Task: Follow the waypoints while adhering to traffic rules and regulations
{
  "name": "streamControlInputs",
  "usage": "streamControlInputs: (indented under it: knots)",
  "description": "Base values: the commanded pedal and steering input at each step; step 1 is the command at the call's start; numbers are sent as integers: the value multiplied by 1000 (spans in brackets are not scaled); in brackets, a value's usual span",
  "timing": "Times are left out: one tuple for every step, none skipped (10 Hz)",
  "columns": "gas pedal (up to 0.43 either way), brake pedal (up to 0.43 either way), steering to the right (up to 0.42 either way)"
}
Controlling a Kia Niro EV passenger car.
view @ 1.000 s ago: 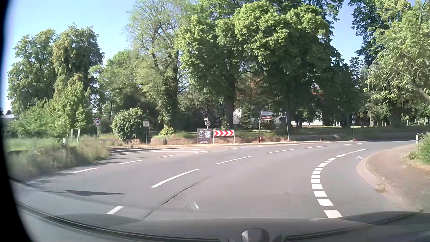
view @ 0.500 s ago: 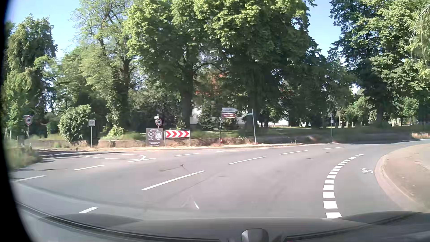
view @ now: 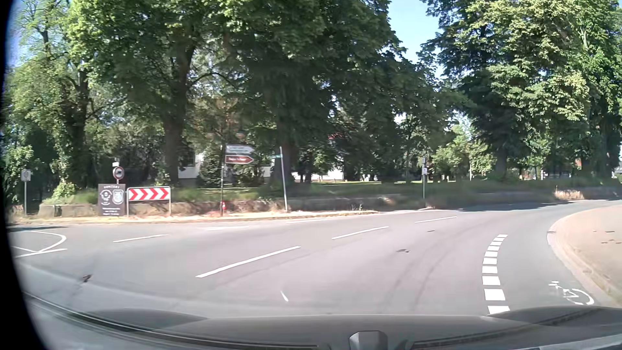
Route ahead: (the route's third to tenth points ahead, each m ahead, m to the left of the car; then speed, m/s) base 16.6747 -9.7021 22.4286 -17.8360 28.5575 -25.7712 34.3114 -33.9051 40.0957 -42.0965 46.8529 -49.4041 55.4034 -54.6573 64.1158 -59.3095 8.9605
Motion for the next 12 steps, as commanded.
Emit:
streamControlInputs:
  knots:
    - [20, 6, 213]
    - [59, 6, 214]
    - [110, 6, 215]
    - [189, 6, 217]
    - [189, 6, 220]
    - [189, 6, 220]
    - [189, 6, 219]
    - [189, 6, 218]
    - [189, 12, 216]
    - [189, 6, 213]
    - [189, 12, 209]
    - [189, 6, 206]
